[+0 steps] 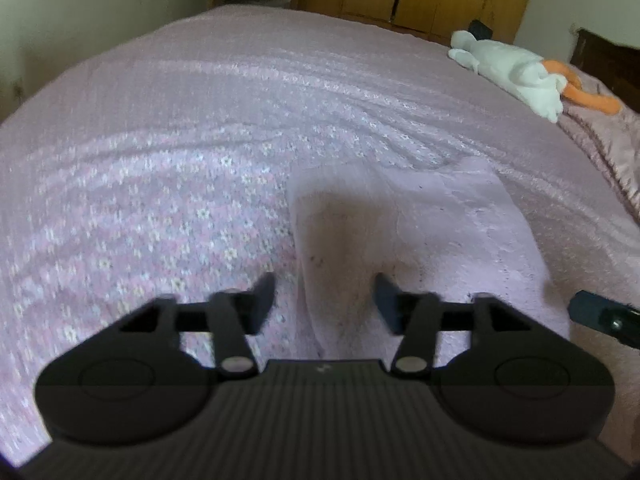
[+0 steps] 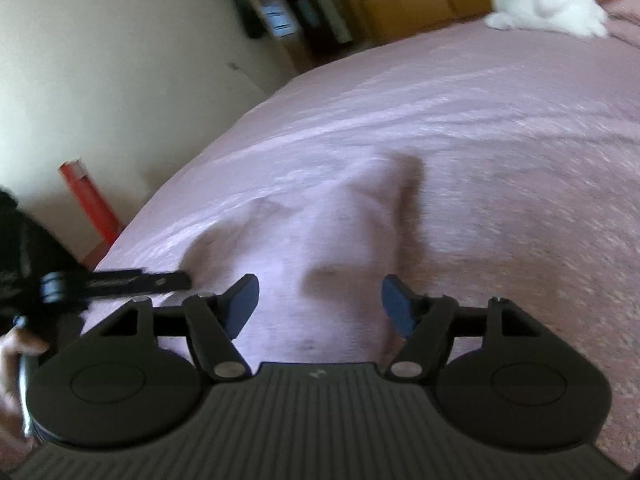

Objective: Fold small clothes

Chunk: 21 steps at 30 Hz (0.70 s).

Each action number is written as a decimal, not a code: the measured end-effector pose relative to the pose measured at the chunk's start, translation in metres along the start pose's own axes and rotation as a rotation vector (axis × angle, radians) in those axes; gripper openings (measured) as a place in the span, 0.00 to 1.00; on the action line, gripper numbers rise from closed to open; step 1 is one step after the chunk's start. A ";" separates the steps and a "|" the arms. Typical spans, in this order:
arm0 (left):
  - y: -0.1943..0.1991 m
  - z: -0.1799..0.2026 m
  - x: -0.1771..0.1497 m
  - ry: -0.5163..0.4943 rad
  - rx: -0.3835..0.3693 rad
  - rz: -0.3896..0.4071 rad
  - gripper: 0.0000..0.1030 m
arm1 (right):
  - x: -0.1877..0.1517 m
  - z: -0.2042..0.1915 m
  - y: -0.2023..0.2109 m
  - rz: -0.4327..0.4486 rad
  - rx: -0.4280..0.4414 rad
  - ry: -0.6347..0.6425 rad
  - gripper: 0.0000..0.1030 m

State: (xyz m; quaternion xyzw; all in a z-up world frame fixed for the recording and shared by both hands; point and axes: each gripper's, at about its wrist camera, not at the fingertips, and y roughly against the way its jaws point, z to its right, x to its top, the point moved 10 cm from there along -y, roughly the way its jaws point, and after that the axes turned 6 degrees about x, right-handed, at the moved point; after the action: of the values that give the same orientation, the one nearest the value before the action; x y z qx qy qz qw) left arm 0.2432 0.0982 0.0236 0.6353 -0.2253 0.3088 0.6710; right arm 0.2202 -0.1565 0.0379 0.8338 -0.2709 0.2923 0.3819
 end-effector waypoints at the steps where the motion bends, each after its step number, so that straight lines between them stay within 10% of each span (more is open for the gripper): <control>1: 0.000 -0.001 -0.002 0.018 -0.014 -0.010 0.61 | 0.001 0.008 0.000 0.005 -0.006 -0.028 0.78; 9: -0.019 -0.012 -0.023 0.140 -0.044 -0.119 0.70 | -0.019 0.046 -0.034 -0.091 0.102 -0.264 0.81; 16: -0.038 -0.008 -0.032 0.365 -0.244 -0.222 0.71 | -0.018 0.042 -0.072 -0.113 0.219 -0.379 0.81; 21: -0.037 0.001 -0.030 0.361 -0.307 -0.242 0.41 | -0.012 0.036 -0.078 -0.140 0.175 -0.373 0.59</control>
State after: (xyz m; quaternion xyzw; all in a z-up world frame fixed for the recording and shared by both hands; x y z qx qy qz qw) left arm 0.2481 0.0933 -0.0239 0.4830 -0.0687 0.2967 0.8209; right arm 0.2752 -0.1384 -0.0270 0.9202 -0.2518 0.1280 0.2709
